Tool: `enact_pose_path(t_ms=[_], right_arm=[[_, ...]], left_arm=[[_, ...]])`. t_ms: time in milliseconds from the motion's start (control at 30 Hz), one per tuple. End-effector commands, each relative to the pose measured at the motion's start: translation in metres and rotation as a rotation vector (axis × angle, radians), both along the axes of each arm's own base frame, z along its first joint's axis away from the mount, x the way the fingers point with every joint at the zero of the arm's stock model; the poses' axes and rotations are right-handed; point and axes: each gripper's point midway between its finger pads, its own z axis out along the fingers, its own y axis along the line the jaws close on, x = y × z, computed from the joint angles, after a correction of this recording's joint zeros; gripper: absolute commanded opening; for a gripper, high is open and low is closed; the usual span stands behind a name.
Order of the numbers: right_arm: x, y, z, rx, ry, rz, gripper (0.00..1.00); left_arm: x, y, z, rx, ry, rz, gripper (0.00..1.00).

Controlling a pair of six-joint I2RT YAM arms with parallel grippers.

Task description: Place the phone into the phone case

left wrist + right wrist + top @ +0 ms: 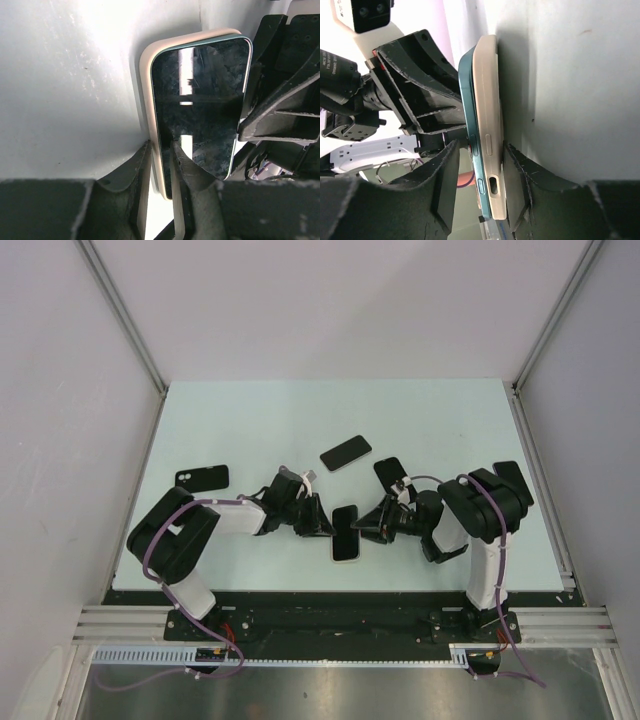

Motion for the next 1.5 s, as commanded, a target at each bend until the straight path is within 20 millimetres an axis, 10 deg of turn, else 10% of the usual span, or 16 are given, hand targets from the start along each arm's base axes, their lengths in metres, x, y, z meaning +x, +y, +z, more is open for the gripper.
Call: enact_pose_path(t_ms=[0, 333, 633, 800, 967, 1467], right_arm=[[0.004, 0.006, 0.065, 0.147, -0.287, 0.041, 0.43], [0.005, 0.005, 0.062, 0.142, -0.283, 0.035, 0.34], [0.01, 0.004, 0.058, 0.133, -0.275, 0.011, 0.0], [0.009, 0.005, 0.061, 0.136, -0.285, 0.018, 0.0], [0.005, 0.007, 0.069, 0.152, -0.292, 0.036, 0.31], [0.005, 0.009, 0.055, 0.099, -0.265, 0.031, 0.36]], left_arm=[[-0.013, 0.001, -0.008, 0.01, 0.028, -0.03, 0.26], [-0.014, -0.004, 0.0, -0.033, 0.016, -0.055, 0.39], [-0.015, -0.006, 0.0, -0.048, 0.019, -0.064, 0.4], [-0.016, -0.006, -0.003, -0.049, 0.027, -0.068, 0.4], [-0.018, -0.009, -0.002, -0.07, 0.033, -0.075, 0.41], [-0.02, -0.009, -0.003, -0.076, 0.033, -0.085, 0.49]])
